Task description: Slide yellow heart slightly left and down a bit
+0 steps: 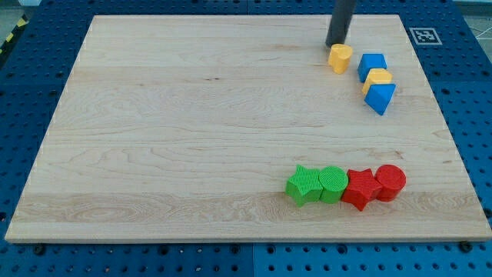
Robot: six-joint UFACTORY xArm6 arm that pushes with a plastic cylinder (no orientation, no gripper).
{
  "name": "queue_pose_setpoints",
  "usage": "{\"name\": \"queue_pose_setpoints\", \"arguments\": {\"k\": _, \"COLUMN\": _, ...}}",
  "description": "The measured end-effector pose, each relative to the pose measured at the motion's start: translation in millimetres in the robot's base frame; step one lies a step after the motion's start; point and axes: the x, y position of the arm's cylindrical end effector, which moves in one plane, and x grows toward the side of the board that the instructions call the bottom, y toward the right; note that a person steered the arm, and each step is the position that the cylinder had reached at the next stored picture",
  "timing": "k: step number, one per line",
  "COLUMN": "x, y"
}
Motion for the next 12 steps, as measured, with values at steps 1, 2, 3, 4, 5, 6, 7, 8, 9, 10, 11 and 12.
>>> {"name": "queue_pose_setpoints", "arguments": {"k": 1, "x": 0.5, "y": -18.0}}
{"name": "queue_pose_setpoints", "arguments": {"k": 2, "x": -0.1, "y": -17.6}}
{"name": "queue_pose_setpoints", "arguments": {"k": 3, "x": -1.3, "y": 5.7}}
{"name": "queue_pose_setpoints", "arguments": {"k": 4, "x": -0.7, "y": 14.2}}
{"name": "queue_pose_setpoints", "arguments": {"k": 5, "x": 3.2, "y": 14.2}}
{"name": "queue_pose_setpoints", "arguments": {"k": 6, "x": 12.1, "y": 14.2}}
{"name": "queue_pose_setpoints", "arguments": {"k": 7, "x": 21.8, "y": 14.2}}
{"name": "queue_pose_setpoints", "arguments": {"k": 8, "x": 28.0, "y": 14.2}}
{"name": "queue_pose_setpoints", "arguments": {"k": 9, "x": 30.9, "y": 14.2}}
{"name": "queue_pose_setpoints", "arguments": {"k": 10, "x": 31.1, "y": 14.2}}
{"name": "queue_pose_setpoints", "arguments": {"k": 11, "x": 31.1, "y": 14.2}}
{"name": "queue_pose_setpoints", "arguments": {"k": 12, "x": 31.1, "y": 14.2}}
